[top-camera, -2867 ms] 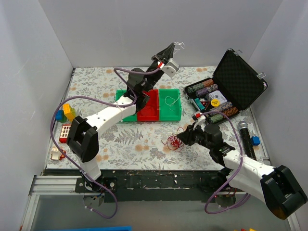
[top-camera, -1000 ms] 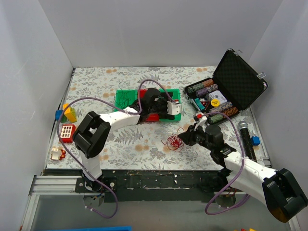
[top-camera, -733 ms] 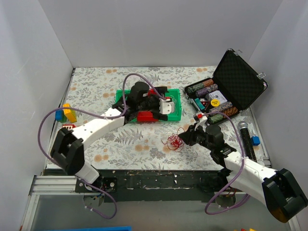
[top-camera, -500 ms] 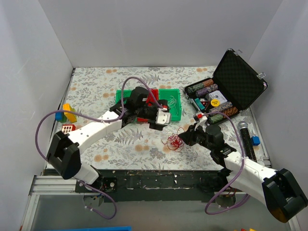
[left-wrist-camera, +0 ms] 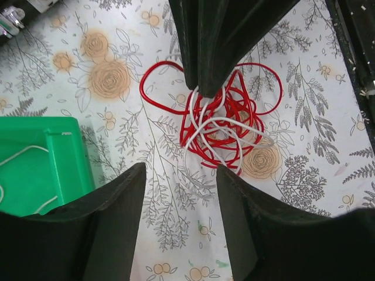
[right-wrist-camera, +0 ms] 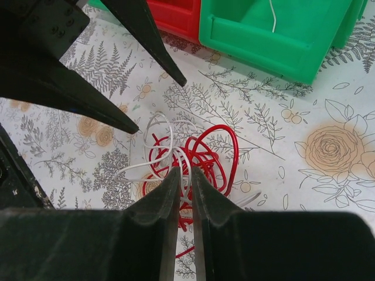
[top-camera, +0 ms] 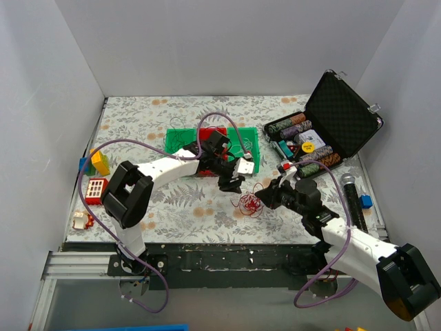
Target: Untangle the cables
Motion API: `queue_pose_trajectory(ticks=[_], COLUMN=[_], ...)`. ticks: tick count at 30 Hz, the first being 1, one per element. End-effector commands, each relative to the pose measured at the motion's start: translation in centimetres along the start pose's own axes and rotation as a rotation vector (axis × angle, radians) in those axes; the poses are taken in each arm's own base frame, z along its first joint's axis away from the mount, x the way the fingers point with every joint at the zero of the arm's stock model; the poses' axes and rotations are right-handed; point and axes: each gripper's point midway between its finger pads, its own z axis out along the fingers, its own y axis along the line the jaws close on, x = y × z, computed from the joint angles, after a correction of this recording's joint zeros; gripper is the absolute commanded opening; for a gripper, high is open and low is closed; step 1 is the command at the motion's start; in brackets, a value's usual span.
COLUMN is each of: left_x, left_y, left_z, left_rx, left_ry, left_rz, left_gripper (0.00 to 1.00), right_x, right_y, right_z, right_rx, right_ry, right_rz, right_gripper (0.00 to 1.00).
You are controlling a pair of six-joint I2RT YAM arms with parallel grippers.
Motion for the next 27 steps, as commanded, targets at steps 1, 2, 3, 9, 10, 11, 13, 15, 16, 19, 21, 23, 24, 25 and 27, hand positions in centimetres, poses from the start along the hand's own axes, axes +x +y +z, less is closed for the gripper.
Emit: queue_pose_trajectory(ticks=[1, 2, 3, 9, 10, 11, 13, 15, 16, 19, 21, 23, 24, 25, 27], left_x=[-2.7, -2.8, -2.8, -1.5, -1.1, -0.9, -0.1, -0.2, -0.2, -0.8, -1.8, -3.6, -4.8, -6.3, -9.1], left_y=[0.3, 0.3, 0.1, -0.9, -0.7, -0.4, 0.7, 2.0, 2.2, 2.3, 2.2, 1.9, 1.9, 1.9, 1.5], left_z=[-0.7, -0.7, -0.6, 0.4, 0.5, 0.7, 0.9, 1.2, 1.2, 1.2, 0.6, -0.5, -1.3, -2.3, -4.3], left_rx=[0.015, 0.017, 0.023, 0.063, 0.057, 0.048, -0.004, -0.055, -0.056, -0.044, -0.043, -0.043, -0.050, -0.066, -0.091], left_ry=[-0.064, -0.066, -0.067, -0.019, -0.008, -0.002, 0.024, 0.021, 0.020, 0.007, -0.009, -0.028, -0.042, -0.065, -0.115], left_rz=[0.031, 0.031, 0.030, 0.022, 0.020, 0.022, 0.035, 0.037, 0.040, 0.040, 0.039, 0.040, 0.042, 0.055, 0.085], left_gripper=[0.47, 0.42, 0.38, 0.35, 0.36, 0.37, 0.35, 0.32, 0.28, 0.01, 0.00, 0.00, 0.00, 0.00, 0.00], right_x=[-0.6, -0.5, -0.6, -0.6, -0.7, -0.8, -0.8, -0.8, -0.8, -0.8, -0.9, -0.8, -0.8, -0.8, -0.7], right_y=[0.5, 0.5, 0.5, 0.6, 0.6, 0.6, 0.7, 0.7, 0.8, 0.8, 0.7, 0.7, 0.6, 0.6, 0.6], right_z=[0.0, 0.0, 0.0, 0.0, 0.0, -0.1, -0.1, -0.1, -0.1, -0.1, -0.1, -0.2, -0.1, -0.1, 0.0], right_rx=[-0.033, -0.034, -0.034, -0.037, -0.037, -0.037, -0.041, -0.044, -0.045, -0.044, -0.040, -0.036, -0.035, -0.034, -0.036], right_ry=[-0.030, -0.028, -0.028, -0.030, -0.035, -0.036, -0.038, -0.037, -0.036, -0.034, -0.035, -0.034, -0.034, -0.033, -0.024], right_rz=[-0.025, -0.025, -0.023, -0.026, -0.027, -0.026, -0.028, -0.028, -0.028, -0.029, -0.027, -0.028, -0.026, -0.026, -0.025], right_gripper=[0.20, 0.20, 0.20, 0.19, 0.19, 0.19, 0.18, 0.18, 0.18, 0.18, 0.17, 0.17, 0.17, 0.17, 0.18])
